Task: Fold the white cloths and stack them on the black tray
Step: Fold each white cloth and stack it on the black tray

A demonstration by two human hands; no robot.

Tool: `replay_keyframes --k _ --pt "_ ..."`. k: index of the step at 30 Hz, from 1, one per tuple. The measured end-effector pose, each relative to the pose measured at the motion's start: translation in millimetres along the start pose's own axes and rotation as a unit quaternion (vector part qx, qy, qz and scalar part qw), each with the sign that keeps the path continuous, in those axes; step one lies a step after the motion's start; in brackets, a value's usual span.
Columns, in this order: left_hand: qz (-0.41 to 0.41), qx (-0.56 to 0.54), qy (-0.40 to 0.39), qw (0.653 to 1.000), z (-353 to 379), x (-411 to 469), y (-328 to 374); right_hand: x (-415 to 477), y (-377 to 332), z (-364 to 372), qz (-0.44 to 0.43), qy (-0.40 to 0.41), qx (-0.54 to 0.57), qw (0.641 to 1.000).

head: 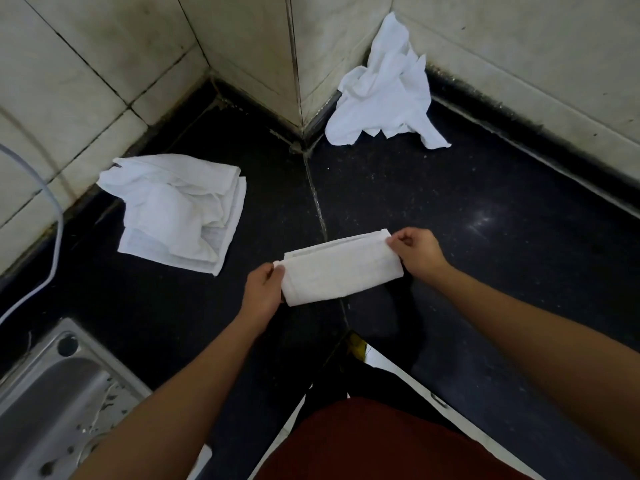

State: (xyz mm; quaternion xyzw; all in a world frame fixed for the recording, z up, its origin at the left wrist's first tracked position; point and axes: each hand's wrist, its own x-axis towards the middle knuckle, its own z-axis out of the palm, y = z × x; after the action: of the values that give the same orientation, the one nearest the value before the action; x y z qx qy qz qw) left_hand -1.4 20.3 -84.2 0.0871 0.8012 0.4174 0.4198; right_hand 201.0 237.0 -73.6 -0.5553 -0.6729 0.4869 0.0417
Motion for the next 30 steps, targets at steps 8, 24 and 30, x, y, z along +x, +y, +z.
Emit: replay_keyframes --k 8,24,30 --pt "-0.002 0.074 0.025 0.997 6.2 31.1 6.1 18.2 -10.8 12.8 0.016 0.043 -0.164 0.985" --pt "0.22 0.342 0.081 0.91 5.2 12.3 11.6 8.9 -0.1 9.1 0.011 0.064 -0.267 0.962" --pt "0.37 0.527 -0.035 0.764 3.4 2.2 -19.6 1.8 -2.4 18.1 0.074 0.026 -0.262 0.962"
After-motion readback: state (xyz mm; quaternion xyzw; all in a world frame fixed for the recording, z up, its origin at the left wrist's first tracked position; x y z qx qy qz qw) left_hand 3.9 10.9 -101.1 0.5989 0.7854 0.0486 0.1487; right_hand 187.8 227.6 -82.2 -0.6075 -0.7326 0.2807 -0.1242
